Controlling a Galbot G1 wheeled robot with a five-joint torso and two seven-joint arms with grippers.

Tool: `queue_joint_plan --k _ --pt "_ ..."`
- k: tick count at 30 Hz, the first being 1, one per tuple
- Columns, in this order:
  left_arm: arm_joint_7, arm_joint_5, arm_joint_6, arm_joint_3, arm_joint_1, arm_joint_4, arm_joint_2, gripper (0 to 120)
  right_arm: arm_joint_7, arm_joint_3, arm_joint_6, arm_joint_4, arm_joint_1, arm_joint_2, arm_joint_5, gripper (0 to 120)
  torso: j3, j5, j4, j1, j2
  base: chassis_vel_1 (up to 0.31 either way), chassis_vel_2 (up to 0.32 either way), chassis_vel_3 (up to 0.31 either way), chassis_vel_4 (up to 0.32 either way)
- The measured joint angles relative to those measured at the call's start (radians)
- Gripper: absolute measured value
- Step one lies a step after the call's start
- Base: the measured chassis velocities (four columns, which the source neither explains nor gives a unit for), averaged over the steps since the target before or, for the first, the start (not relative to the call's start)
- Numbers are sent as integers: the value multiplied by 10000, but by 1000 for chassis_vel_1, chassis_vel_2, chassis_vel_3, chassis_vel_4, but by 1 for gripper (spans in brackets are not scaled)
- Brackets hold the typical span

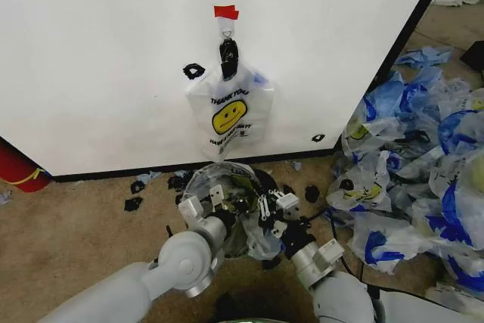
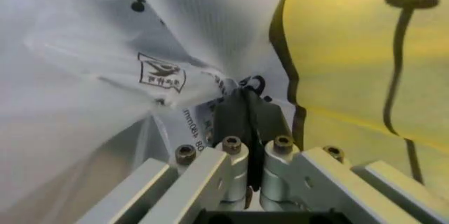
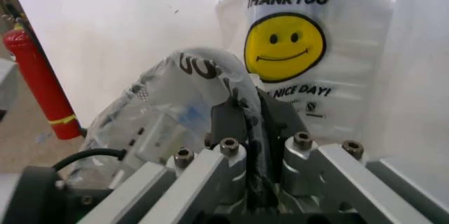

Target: Pick up the garbage bag from the wall and place it over the trash bin.

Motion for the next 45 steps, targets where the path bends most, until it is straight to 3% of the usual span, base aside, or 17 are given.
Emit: queue_joint_plan --k 18,29,37,45 --pt "-22 -61 -148 1050 -1269 1664 -1196 0 -192 -9 51 279 -192 -414 -231 1 0 0 0 0 -1 0 0 0 0" --pt "65 26 -204 1244 -1566 2721 -1688 0 -227 -2 155 227 -305 -424 -357 1 0 -1 0 0 0 0 0 0 0" --pt "-245 13 -212 1271 -1597 2010 -1281 0 -232 81 203 -20 -277 -290 -399 1 0 -2 -1 0 -1 0 0 0 0" --pt "-728 -253 -223 1247 -1377 616 -257 0 -213 319 160 -256 164 -91 -120 1 -1 -1 0 0 0 0 0 0 0"
